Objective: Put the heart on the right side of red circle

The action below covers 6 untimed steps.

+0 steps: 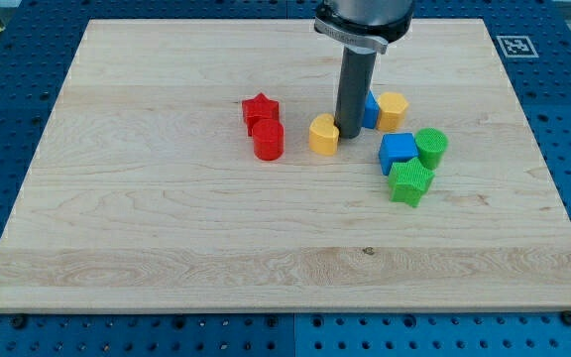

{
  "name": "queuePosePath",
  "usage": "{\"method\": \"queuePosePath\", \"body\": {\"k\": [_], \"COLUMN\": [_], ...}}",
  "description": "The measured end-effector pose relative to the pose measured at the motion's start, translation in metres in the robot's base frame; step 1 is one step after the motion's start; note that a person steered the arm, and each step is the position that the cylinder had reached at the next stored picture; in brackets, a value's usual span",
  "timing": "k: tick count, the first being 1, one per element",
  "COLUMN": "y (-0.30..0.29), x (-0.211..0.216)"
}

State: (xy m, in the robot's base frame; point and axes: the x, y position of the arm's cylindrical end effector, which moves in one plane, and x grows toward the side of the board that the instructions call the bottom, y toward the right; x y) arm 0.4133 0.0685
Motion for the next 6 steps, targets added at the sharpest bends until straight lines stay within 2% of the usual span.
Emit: {"method": "queuePosePath", "body": {"k": [2, 5, 6], "y": [0.041, -0.031, -0.035], "x": [0.005, 0.014, 0.013]}}
